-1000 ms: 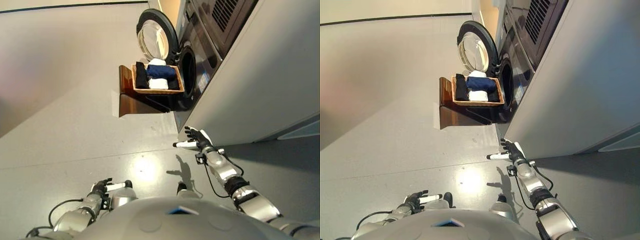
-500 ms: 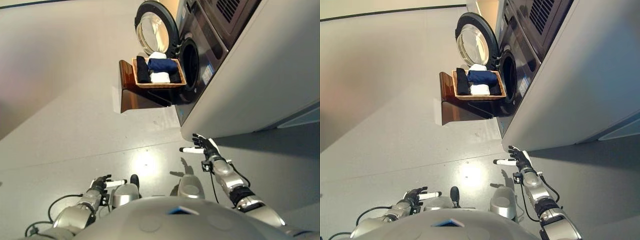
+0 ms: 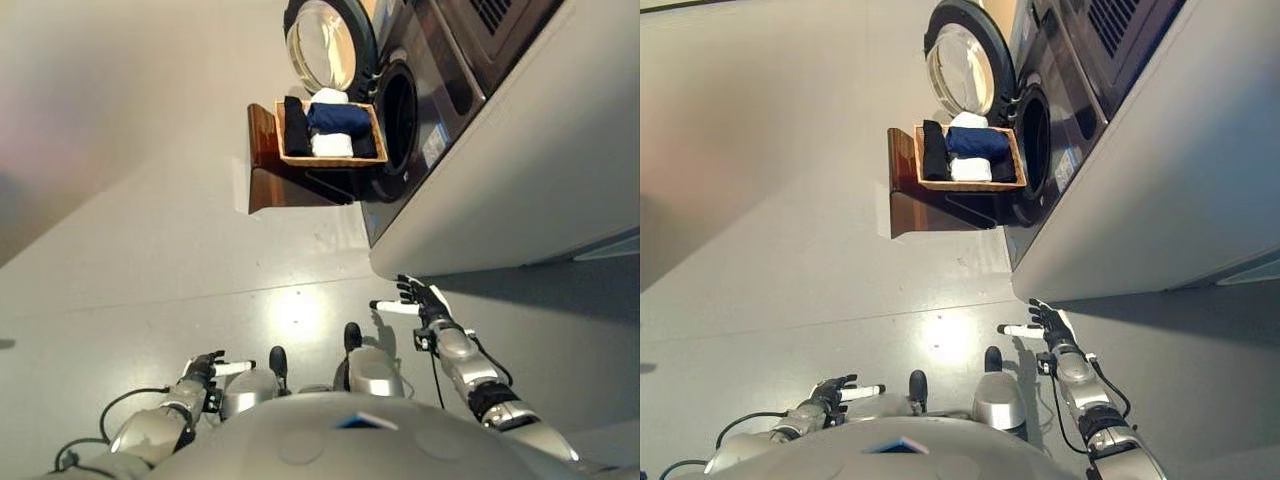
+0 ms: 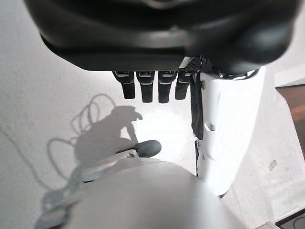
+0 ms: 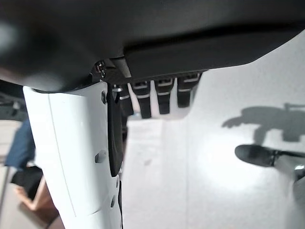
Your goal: Pick up the clothes and place them into the washing machine
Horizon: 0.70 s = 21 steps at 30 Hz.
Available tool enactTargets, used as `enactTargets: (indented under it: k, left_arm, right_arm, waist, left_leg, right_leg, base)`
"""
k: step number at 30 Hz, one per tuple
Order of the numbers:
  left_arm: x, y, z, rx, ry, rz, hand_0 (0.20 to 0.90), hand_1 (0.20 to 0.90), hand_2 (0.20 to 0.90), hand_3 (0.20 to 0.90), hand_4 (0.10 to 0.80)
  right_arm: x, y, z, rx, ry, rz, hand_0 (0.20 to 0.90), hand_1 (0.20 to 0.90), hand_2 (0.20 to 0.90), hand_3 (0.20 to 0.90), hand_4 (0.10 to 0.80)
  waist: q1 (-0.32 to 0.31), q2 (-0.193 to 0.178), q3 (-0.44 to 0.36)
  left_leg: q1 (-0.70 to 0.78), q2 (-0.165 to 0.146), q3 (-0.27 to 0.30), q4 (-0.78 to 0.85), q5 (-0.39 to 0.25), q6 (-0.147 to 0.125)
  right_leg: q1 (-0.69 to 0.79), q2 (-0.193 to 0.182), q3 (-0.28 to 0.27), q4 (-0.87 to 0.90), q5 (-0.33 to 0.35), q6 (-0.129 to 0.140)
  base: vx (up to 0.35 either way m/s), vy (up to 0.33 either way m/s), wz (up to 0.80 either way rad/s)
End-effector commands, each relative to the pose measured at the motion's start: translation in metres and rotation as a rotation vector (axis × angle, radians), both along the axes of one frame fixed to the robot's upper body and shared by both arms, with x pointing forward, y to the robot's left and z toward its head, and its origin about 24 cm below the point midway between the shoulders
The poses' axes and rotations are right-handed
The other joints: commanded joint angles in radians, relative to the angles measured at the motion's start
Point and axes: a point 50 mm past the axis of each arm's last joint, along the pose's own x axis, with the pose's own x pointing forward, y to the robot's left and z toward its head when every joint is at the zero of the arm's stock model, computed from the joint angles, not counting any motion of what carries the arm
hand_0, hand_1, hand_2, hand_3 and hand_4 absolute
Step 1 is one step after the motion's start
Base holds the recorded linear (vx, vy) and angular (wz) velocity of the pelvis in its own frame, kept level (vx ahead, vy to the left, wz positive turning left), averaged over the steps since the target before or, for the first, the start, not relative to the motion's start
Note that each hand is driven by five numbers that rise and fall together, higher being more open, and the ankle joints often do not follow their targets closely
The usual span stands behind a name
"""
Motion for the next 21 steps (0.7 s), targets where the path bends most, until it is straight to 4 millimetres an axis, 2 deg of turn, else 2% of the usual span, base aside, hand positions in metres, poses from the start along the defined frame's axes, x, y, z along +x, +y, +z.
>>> enactTargets:
  k: [1,3,5,8,12,13,14,17,19,21]
  left_arm:
    - [-0.015,0.018,0.002,0.058,0.064,-0.01,0.9,0.9,0.9,0.9,0.8]
    - [-0.011,0.015,0.002,0.049,0.055,-0.016,0.9,0.9,0.9,0.9,0.8]
    - [-0.01,0.012,0.001,0.043,0.053,-0.03,0.9,0.9,0.9,0.9,0.8]
    - [-0.012,0.011,0.0,0.04,0.059,-0.02,0.9,0.9,0.9,0.9,0.8]
    - [-0.013,0.009,0.0,0.036,0.059,-0.016,0.9,0.9,0.9,0.9,0.8]
    - [-0.013,0.009,0.0,0.036,0.059,-0.016,0.9,0.9,0.9,0.9,0.8]
    - [-0.013,0.009,0.0,0.035,0.054,-0.001,0.9,0.9,0.9,0.9,0.8]
    - [-0.007,0.011,0.001,0.035,0.03,0.031,0.9,0.9,0.9,0.9,0.8]
    - [-0.004,0.011,0.002,0.036,0.017,0.041,0.9,0.9,0.9,0.9,0.8]
    - [-0.001,0.013,0.003,0.042,0.007,0.044,0.9,0.9,0.9,0.9,0.8]
  right_arm:
    - [0.039,0.0,0.025,0.018,-0.177,0.01,0.9,0.9,0.9,0.9,0.8]
    - [0.039,-0.004,0.026,0.014,-0.184,-0.004,0.9,0.9,0.9,0.9,0.8]
    - [0.033,-0.009,0.027,0.011,-0.181,-0.012,0.9,0.9,0.9,0.9,0.8]
    - [0.032,-0.011,0.026,-0.001,-0.173,0.005,0.9,0.9,0.9,0.9,0.8]
    - [0.026,-0.013,0.025,0.004,-0.164,0.003,0.9,0.9,0.9,0.9,0.8]
    - [0.026,-0.013,0.025,0.004,-0.164,0.003,0.9,0.9,0.9,0.9,0.8]
    - [0.022,-0.015,0.023,0.006,-0.154,-0.008,0.9,0.9,0.9,0.9,0.8]
    - [0.02,-0.018,0.023,-0.005,-0.146,-0.013,0.9,0.9,0.9,0.9,0.8]
    - [0.018,-0.017,0.021,-0.005,-0.139,-0.027,0.9,0.9,0.9,0.9,0.8]
    - [0.017,-0.017,0.02,0.0,-0.134,-0.04,0.9,0.9,0.9,0.9,0.8]
  waist:
    - [0.02,-0.034,-0.064]
    - [0.009,-0.026,-0.078]
    - [-0.001,-0.02,-0.093]
    - [0.01,-0.015,-0.101]
    - [0.024,-0.015,-0.107]
    - [0.024,-0.015,-0.107]
    - [0.034,-0.03,-0.099]
    - [0.054,-0.057,-0.067]
    - [0.063,-0.067,-0.056]
    - [0.079,-0.08,-0.047]
  left_leg:
    - [0.133,-0.022,0.047,-0.007,-0.148,-0.08]
    - [0.13,0.013,0.029,-0.007,-0.13,-0.094]
    - [0.139,0.049,0.039,-0.006,-0.097,-0.114]
    - [0.129,0.071,0.036,0.081,-0.059,-0.135]
    - [0.096,0.091,0.041,0.233,0.021,-0.153]
    - [0.096,0.091,0.041,0.233,0.021,-0.153]
    - [0.031,0.089,0.034,0.382,0.08,-0.151]
    - [-0.077,0.063,0.019,0.61,0.15,-0.134]
    - [-0.142,0.071,0.052,0.635,0.145,-0.119]
    - [-0.23,0.063,0.076,0.603,0.1,-0.1]
  right_leg:
    - [-0.209,0.018,0.022,-0.092,0.165,0.026]
    - [-0.19,0.032,-0.008,-0.083,0.137,0.013]
    - [-0.165,0.051,-0.032,-0.087,0.111,0.004]
    - [-0.13,0.09,-0.032,-0.098,0.086,-0.023]
    - [-0.072,0.144,-0.009,-0.113,0.037,-0.065]
    - [-0.072,0.144,-0.009,-0.113,0.037,-0.065]
    - [-0.033,0.157,0.012,-0.116,0.014,-0.09]
    - [0.009,0.163,0.04,-0.108,-0.011,-0.123]
    - [0.029,0.161,0.047,-0.106,-0.022,-0.129]
    - [0.05,0.159,0.058,-0.105,-0.037,-0.13]
  base:
    - [0.277,-0.216,0.4]
    - [0.262,-0.192,0.54]
    - [0.216,-0.196,0.83]
    - [0.194,-0.213,0.59]
    - [0.145,-0.188,-0.07]
    - [0.142,-0.237,-0.14]
    - [0.115,-0.223,-0.08]
    - [0.115,-0.24,-0.31]
    - [0.076,-0.15,-0.27]
    - [0.108,-0.114,-0.1]
